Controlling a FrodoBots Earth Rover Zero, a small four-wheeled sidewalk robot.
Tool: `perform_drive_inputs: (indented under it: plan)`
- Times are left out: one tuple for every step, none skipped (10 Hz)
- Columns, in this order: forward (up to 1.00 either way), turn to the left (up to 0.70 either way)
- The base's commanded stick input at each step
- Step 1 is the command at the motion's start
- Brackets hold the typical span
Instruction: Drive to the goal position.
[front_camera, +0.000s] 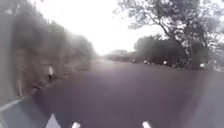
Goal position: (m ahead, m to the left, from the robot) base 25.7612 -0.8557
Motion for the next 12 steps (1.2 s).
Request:
perform_drive_inputs:
  plan:
    - [0.7, 0.0]
    - [0.7, 0.0]
    - [0.7, 0.0]
    - [0.7, 0.0]
    - [0.7, 0.0]
    - [0.7, 0.0]
    - [0.7, 0.0]
    - [0.7, 0.0]
    - [0.7, 0.0]
    - [0.7, 0.0]
    - [0.7, 0.0]
    - [0.7, 0.0]
